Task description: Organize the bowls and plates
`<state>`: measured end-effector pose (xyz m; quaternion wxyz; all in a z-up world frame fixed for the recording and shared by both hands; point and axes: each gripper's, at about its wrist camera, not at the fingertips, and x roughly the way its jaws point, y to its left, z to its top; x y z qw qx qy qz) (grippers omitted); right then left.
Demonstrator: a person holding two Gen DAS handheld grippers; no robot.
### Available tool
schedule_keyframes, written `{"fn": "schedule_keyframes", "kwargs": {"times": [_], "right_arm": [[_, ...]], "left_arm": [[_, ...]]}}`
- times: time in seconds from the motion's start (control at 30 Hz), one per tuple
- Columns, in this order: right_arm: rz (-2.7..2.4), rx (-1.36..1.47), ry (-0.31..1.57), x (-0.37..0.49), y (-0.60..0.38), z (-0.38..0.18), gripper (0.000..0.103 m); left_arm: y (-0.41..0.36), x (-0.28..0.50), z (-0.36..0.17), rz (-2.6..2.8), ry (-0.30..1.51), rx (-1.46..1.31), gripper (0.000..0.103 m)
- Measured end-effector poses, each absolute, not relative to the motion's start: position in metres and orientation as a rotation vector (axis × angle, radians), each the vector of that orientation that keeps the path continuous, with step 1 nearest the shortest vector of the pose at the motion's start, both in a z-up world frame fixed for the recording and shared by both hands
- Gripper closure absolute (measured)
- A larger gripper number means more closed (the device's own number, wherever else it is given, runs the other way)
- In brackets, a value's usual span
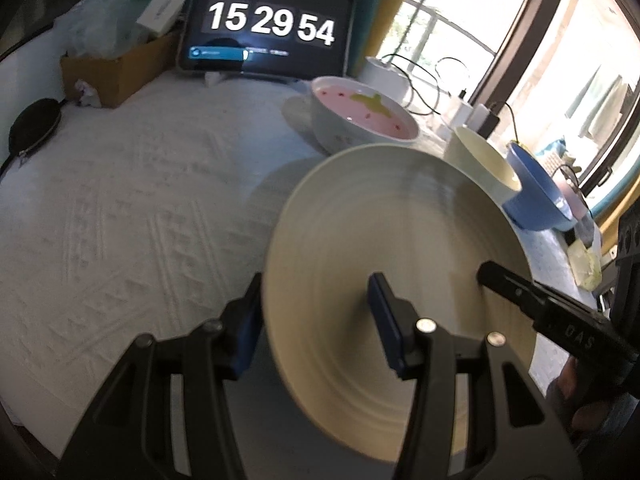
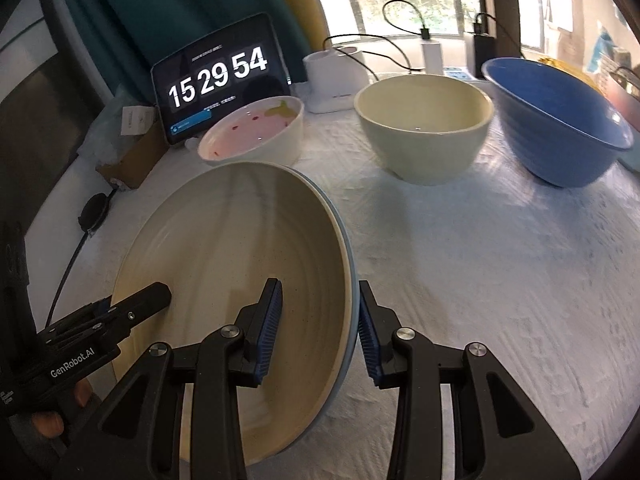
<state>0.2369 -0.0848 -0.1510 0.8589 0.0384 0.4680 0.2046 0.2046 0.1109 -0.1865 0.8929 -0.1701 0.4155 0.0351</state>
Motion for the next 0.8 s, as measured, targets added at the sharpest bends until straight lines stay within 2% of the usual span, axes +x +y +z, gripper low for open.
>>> {"fn": "schedule_keyframes", "kwargs": {"times": [0.8], "right_arm": [[0.461, 0.096, 1.032, 0.265, -0.055, -0.171, 0.063]], "left_arm": [[0.133, 0.212, -0.196, 0.123, 0.862, -0.33, 0.052]]}}
